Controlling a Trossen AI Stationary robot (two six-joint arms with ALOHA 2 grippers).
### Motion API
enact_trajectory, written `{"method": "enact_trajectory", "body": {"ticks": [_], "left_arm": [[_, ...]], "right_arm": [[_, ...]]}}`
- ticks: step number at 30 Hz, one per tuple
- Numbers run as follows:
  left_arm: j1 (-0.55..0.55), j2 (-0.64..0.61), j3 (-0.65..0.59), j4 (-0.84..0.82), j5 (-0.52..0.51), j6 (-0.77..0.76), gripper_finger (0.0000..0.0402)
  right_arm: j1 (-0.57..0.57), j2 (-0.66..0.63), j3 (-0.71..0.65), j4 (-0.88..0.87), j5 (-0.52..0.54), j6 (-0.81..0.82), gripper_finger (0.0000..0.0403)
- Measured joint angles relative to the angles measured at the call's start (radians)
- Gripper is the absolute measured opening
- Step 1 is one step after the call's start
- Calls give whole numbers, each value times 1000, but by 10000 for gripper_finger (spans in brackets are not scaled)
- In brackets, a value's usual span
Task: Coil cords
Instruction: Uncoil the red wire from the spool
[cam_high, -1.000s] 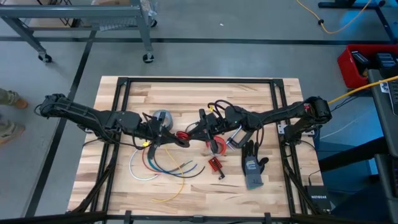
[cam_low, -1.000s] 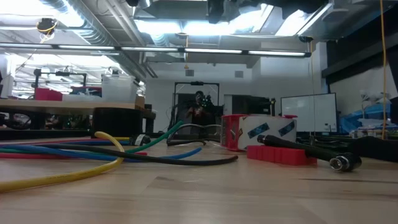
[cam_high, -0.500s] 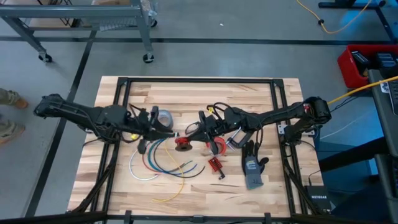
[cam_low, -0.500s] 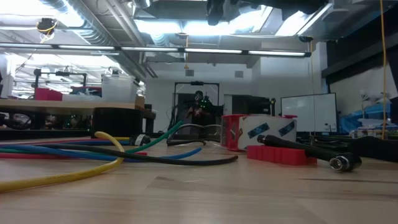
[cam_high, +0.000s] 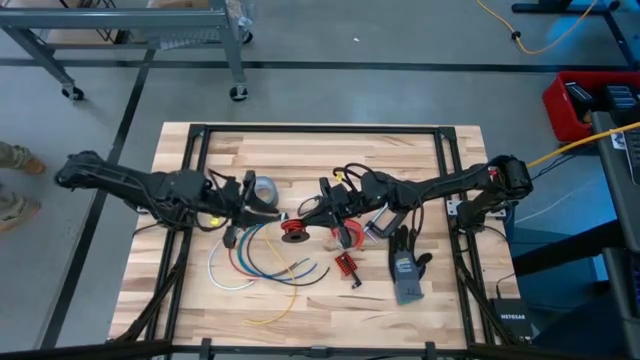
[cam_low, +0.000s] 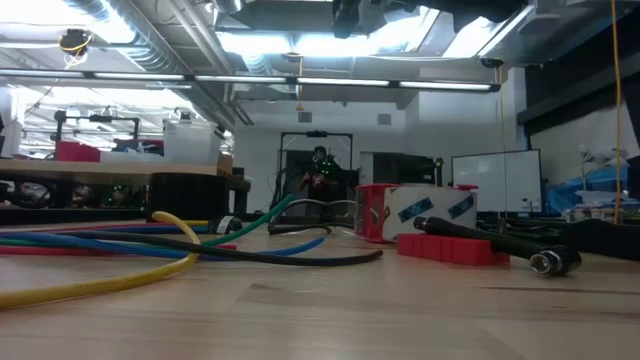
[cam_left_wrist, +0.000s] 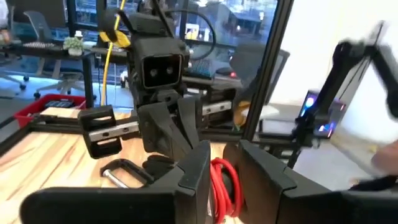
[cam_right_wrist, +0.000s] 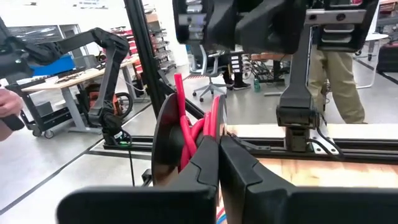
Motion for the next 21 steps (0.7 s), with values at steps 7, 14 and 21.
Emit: {"method": "enact_trajectory", "body": {"ticks": [7, 14, 21], "left_arm": [[0, 49, -1, -2, -40, 87, 74], [0, 14, 0, -41, -54, -32, 74], [-1, 38, 0, -125, -53, -109, 74]], "right_arm": [[0, 0, 0, -23, -16, 2, 3], [0, -1, 0, -46, -10, 27, 4], [-2, -1, 0, -49, 4, 28, 4]]}}
